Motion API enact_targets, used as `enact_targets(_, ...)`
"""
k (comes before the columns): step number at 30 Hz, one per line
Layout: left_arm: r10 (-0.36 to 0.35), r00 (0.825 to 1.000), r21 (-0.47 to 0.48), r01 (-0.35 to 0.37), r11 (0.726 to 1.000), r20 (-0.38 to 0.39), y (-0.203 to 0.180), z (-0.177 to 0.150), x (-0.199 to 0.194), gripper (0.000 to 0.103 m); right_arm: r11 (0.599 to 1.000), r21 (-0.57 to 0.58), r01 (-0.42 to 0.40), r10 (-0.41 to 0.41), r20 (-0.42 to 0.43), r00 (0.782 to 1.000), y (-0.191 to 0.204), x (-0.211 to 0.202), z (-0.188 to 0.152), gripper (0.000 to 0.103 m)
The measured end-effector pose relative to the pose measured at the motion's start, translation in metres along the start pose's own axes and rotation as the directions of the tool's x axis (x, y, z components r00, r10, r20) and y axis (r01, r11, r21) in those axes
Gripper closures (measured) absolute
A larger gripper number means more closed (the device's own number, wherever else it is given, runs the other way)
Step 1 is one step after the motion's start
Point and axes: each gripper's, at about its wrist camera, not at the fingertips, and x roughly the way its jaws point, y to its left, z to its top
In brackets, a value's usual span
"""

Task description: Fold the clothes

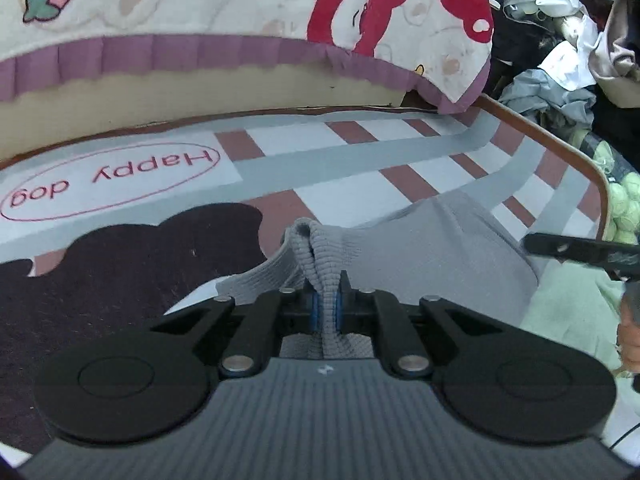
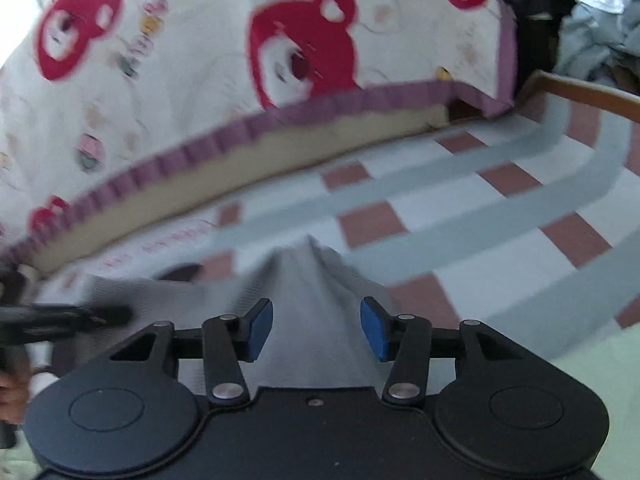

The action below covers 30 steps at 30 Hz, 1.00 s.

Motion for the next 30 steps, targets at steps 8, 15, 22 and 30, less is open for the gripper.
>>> enact_targets(8,0.028,0.996,0.120,-0.038,0.992,0.086,-0.010,-0.012,-0.011,0.096,0.981,0.033,-0.191,0.194,-0.107,0.975,-0.003,0.066,0.030,0.084)
enact_targets(15,0.049,0.997,-0.012,-0.048,0.999,0.061,0.009,-0.011,-0.007,0.096,0.978,0.146,-0.148,0.153,-0.019,0.988,-0.023,0.065,0.031,0.097)
enact_targets(22,0.102,0.995,0.002,-0.102,0.995,0.023,0.007,-0.025,0.010,0.094,0.996,0.021,-0.087,0.088,-0.063,0.994,-0.006,0.075,0.035,0.077)
enact_targets(30,0.039,0.998,-0.098,-0.034,0.995,0.045,0.026,-0.020,0.016,0.095,0.985,0.063,-0.159,0.167,-0.137,0.977,-0.001,0.110,0.050,0.089)
